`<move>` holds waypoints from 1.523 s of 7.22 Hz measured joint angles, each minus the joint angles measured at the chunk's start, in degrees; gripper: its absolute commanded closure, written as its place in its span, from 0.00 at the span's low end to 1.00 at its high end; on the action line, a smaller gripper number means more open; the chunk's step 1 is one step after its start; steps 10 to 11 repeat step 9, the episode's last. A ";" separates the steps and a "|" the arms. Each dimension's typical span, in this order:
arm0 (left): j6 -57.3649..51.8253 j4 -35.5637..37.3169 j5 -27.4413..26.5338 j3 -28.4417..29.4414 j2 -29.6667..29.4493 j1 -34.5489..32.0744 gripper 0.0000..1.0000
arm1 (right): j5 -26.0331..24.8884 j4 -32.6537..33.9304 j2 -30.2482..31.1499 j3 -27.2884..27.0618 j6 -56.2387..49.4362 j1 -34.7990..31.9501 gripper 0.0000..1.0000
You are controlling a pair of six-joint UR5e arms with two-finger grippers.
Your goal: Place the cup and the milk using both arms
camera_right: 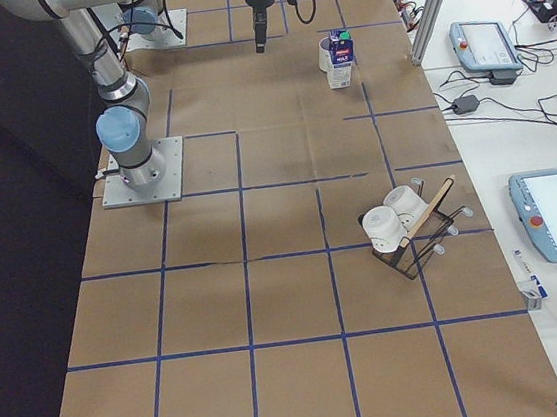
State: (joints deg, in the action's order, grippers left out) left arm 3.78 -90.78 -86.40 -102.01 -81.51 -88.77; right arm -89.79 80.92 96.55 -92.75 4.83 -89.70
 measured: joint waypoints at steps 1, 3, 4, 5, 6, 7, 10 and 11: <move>0.00 -0.01 0.00 -0.12 0.07 0.00 0.00 | -0.05 0.29 0.26 -0.84 0.75 -0.84 0.00; 0.00 -0.01 0.00 -0.40 0.18 0.00 0.00 | -0.57 2.74 0.29 -1.93 1.03 -2.12 0.00; 0.00 -0.01 0.00 -0.44 0.20 0.13 0.00 | -0.65 3.49 0.27 -2.15 1.05 -2.26 0.00; -0.02 -0.03 0.00 -0.55 0.23 0.42 0.00 | -0.68 3.85 0.16 -2.32 1.06 -2.29 0.00; -0.06 -0.07 0.00 -0.96 0.58 0.91 0.00 | -0.71 4.08 0.09 -2.39 1.04 -2.29 0.00; -0.08 -0.07 0.02 -2.01 1.43 1.68 0.00 | -0.73 4.25 0.07 -2.41 1.00 -2.27 0.00; -0.07 0.03 0.06 -4.15 3.44 3.56 0.00 | -0.66 4.32 0.04 -2.49 0.98 -2.24 0.00; -0.07 0.03 0.06 -4.15 3.44 3.56 0.00 | -0.66 4.32 0.04 -2.49 0.98 -2.24 0.00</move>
